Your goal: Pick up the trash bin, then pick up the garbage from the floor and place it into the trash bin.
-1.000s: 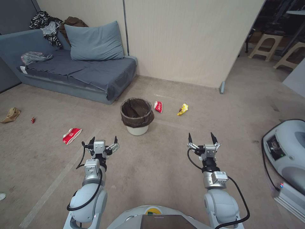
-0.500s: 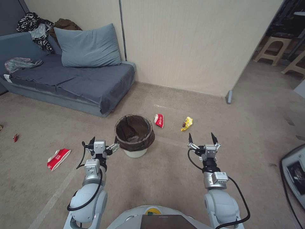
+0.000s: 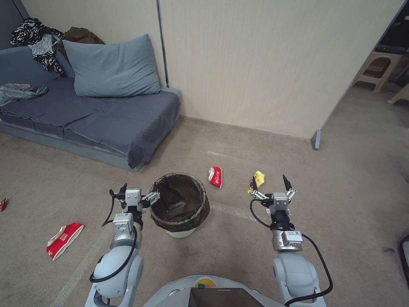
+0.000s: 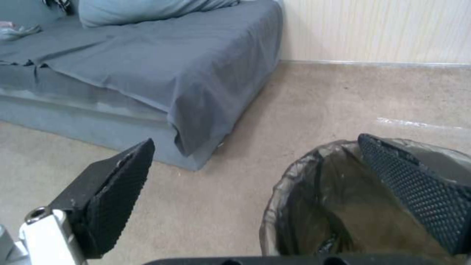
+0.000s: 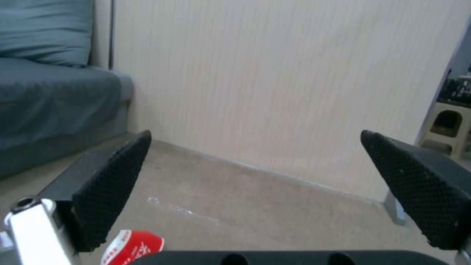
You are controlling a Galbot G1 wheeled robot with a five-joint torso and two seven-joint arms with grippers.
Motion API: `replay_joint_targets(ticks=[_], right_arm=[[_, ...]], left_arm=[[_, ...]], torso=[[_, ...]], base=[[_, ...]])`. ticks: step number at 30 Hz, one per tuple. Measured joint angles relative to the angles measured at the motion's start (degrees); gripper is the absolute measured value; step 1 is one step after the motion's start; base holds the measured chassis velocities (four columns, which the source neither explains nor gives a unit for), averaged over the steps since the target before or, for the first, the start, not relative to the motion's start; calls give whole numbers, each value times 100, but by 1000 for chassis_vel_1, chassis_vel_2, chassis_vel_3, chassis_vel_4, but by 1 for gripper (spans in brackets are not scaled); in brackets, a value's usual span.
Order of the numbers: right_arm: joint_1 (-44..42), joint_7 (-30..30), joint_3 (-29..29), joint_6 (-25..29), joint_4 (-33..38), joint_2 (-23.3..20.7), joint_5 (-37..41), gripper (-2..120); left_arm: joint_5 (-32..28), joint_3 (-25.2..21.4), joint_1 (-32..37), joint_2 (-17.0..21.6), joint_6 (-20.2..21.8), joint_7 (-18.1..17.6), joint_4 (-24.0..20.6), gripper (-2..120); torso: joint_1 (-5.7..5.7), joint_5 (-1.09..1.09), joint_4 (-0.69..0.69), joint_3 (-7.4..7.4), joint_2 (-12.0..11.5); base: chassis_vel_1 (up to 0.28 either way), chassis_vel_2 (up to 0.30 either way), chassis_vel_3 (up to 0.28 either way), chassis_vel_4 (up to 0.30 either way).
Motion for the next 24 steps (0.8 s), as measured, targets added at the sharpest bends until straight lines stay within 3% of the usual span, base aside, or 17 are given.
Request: replay_joint_targets(ticks=[6,9,10,14,15,18,24], right_arm=[[-1,-6,-15,-89,16,0,-6,100],[3,-14,-18,-112,15,0,-12,100],[3,-14,-18,-112,15,0,-12,100],[-32,-33,-25,-91,13,0,-12,100],[-32,-33,-25,-91,13,0,-12,100],[-26,-81,-72,-81,11,0,-13,100],[-13,-139,-114,-82,-1,0,-12,100]], left_arm=[[-161,49,50,24,269,-130,-105,100],[-1080,124,-1,74,1195,-547,-239,100],[-1080,124,-1,74,1195,-547,-239,100],[-2209,19,-294,197,1971,-825,-273,100],[-2209,19,-294,197,1971,-825,-273,100],[-3036,-101,-531,338,2128,-893,-210,100],[-3419,-135,-749,475,2131,-888,136,100]], torso=[[-2,-1,0,-2,1],[-1,-1,0,-2,1],[-1,-1,0,-2,1],[-1,-1,-1,-2,1],[-1,-1,-1,-2,1],[-1,-1,-2,-2,1],[-1,-1,-1,-1,0]], base=[[22,-26,-11,12],[0,0,0,0],[0,0,0,0],[0,0,0,0],[0,0,0,0],[0,0,0,0],[0,0,0,0]])
